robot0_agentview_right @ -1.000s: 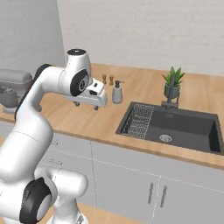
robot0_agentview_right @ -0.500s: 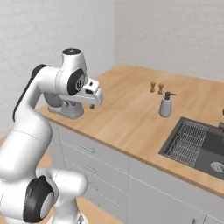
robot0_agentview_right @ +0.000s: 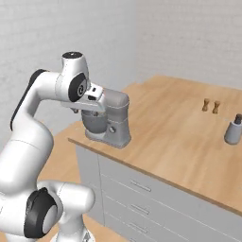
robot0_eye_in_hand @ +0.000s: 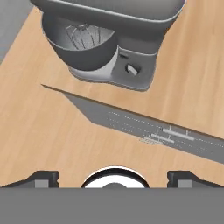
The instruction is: Navigate to the stand mixer.
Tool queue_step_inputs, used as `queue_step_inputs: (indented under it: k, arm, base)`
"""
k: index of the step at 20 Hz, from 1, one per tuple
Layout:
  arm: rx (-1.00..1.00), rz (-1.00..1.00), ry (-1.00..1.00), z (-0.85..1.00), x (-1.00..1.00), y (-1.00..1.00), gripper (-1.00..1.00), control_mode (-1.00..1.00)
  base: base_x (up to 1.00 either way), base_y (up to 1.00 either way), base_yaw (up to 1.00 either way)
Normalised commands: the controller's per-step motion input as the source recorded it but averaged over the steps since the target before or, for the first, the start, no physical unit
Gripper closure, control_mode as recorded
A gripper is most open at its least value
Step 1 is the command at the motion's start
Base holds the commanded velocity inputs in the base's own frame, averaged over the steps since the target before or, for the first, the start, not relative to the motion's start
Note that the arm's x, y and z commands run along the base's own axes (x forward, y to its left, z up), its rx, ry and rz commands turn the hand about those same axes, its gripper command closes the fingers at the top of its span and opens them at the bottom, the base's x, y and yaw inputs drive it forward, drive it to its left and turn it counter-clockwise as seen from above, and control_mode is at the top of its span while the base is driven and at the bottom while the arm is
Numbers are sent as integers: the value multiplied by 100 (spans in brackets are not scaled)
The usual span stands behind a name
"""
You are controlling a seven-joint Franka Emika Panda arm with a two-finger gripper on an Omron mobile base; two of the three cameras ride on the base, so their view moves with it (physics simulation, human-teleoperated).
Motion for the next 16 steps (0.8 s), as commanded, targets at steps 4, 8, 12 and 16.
queue_step_inputs:
  k: [4,8,12,16]
  arm:
    - [0,0,0,0,0,0,-100,100]
    - [0,0,0,0,0,0,-100,100]
    - [0,0,0,0,0,0,-100,100]
    - [0,0,0,0,0,0,-100,100]
  base:
    - [95,53,-27]
    - [93,15,-28]
    - [90,1,-35]
    - [78,0,-36]
